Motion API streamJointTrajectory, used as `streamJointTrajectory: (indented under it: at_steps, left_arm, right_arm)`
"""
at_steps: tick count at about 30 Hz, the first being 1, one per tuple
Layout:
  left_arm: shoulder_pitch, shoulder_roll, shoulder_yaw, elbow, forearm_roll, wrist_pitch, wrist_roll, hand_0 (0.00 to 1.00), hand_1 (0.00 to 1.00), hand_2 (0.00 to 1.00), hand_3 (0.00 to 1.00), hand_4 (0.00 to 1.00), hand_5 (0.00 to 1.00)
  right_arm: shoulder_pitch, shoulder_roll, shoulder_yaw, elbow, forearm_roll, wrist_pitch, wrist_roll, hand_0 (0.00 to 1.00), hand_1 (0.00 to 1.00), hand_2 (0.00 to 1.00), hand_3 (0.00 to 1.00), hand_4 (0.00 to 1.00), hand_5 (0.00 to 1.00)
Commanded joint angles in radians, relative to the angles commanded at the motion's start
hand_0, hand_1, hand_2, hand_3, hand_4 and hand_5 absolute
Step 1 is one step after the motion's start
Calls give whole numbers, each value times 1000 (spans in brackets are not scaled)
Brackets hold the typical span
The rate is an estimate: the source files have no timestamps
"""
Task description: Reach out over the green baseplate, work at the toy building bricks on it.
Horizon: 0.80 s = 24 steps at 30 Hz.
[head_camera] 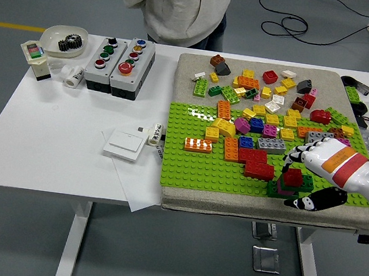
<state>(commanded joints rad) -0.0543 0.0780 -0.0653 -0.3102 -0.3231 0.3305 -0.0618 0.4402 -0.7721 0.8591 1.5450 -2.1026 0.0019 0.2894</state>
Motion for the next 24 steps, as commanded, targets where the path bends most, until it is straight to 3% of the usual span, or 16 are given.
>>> streamJointTrajectory:
  at_steps: [24]
  left_arm:
    - [2,-1,-5,1,9,2,5,603,725,705,559,586,624]
  right_arm:
    - [-23,0,10,-11,-14,7,0,464,577,661,545,865,500]
